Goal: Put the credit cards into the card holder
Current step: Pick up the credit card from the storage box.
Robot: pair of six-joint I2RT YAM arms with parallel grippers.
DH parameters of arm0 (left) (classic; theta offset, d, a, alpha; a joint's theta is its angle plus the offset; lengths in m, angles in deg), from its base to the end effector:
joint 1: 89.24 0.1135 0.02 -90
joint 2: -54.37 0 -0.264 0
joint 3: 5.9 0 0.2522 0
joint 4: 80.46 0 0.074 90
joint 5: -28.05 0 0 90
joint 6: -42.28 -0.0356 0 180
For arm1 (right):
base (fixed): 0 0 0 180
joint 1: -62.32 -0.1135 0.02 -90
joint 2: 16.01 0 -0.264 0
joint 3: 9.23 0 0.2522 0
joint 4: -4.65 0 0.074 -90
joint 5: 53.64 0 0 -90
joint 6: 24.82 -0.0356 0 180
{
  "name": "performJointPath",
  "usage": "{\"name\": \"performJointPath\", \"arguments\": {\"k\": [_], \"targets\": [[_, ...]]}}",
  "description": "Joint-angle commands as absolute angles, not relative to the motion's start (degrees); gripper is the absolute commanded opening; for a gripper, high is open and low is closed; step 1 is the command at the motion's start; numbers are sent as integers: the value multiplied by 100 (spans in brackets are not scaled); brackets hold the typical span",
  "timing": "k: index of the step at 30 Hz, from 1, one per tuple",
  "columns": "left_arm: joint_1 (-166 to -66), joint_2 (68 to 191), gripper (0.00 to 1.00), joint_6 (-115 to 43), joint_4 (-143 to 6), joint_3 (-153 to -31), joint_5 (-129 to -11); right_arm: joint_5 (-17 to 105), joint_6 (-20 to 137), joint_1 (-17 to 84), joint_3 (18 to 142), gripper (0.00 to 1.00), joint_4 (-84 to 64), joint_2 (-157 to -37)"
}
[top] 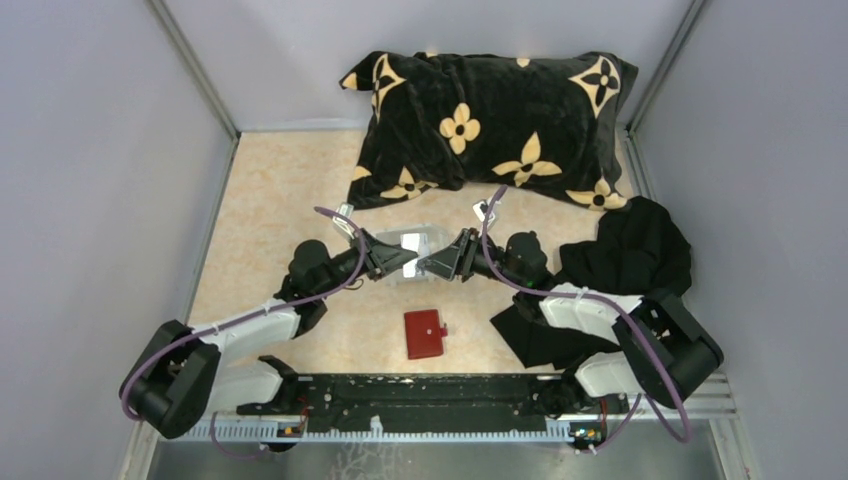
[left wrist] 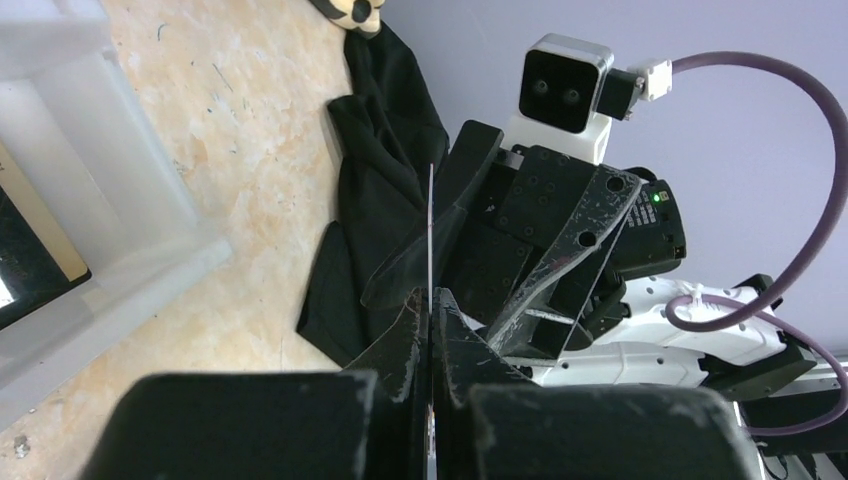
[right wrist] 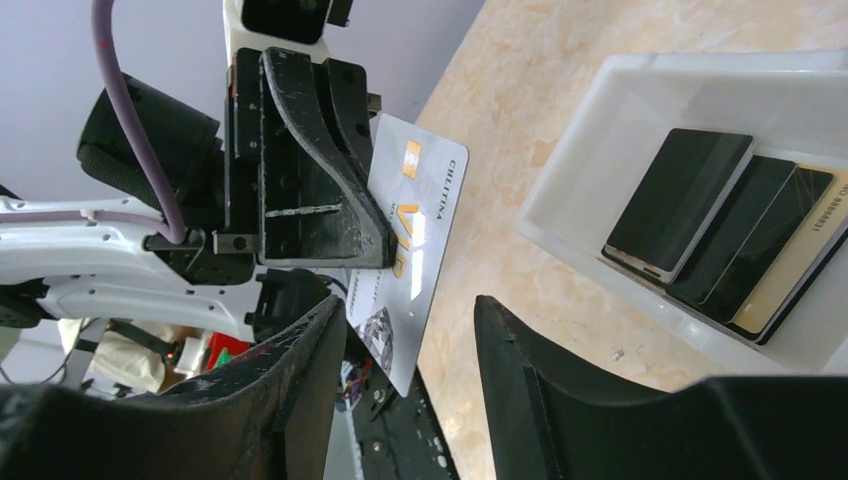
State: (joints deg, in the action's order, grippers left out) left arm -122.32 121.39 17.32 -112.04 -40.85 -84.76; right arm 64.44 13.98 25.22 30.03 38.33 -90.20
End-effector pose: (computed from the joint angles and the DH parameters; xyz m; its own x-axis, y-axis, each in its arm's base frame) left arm 0.1914 -0.1412 0.2217 -0.7536 -0.5064 -0.4190 0.3429 0.2409 -0.9080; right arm 0.1974 0.1703 0.2208 -0.7182 0.3189 -0.6185 -0.5551 0.2733 0.7856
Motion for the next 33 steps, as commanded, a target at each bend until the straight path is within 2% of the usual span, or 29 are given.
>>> {"name": "performJointPath", "arguments": {"k": [1, 4, 5, 8, 9, 12, 13, 14, 16, 18, 20, 26, 30, 33], "targets": [[-12193, 12326, 0, 1961, -11895, -3930, -8763, 6784, 1111, 2602, 2996, 47, 4746, -9237], [-12177, 12519, 0, 2112, -12339, -3836, -8879, 6912, 936, 2606, 3001, 35, 5036, -9407], [-12176, 12583, 0, 2161, -12441, -3824, -8920, 6938, 906, 2602, 2996, 29, 5110, -9447], [-12159, 12714, 0, 2225, -12623, -3797, -9017, 7036, 766, 2631, 2990, 3, 5308, -9554], [-12151, 12739, 0, 2241, -12651, -3775, -9024, 7080, 711, 2643, 2991, 0, 5398, -9594], [-12118, 12735, 0, 2311, -12728, -3689, -8991, 7191, 537, 2674, 2960, 0, 5654, -9704], [-12097, 12727, 4, 2307, -12734, -3677, -8998, 7200, 487, 2682, 2934, 0, 5723, -9731], [-12075, 12700, 12, 2284, -12691, -3670, -8997, 7218, 443, 2693, 2912, 0, 5785, -9743], [-11999, 12580, 36, 2210, -12425, -3624, -8913, 7231, 423, 2727, 2897, 0, 5770, -9691], [-11938, 12332, 47, 2077, -11935, -3537, -8678, 7211, 532, 2751, 2906, 0, 5510, -9532], [-11918, 11992, 53, 1871, -11179, -3520, -8347, 7128, 789, 2751, 2969, 0, 4954, -9260], [-11933, 11078, 55, 1193, -8982, -3724, -7375, 6474, 1913, 2717, 3324, 0, 2135, -8367], [-12149, 10944, 46, 980, -8370, -3716, -7029, 5455, 2610, 2167, 3767, 0, 196, -8066], [-12615, 11062, 42, 890, -8108, -3736, -6598, 4373, 2784, 1526, 4062, 0, -723, -8142]]}}
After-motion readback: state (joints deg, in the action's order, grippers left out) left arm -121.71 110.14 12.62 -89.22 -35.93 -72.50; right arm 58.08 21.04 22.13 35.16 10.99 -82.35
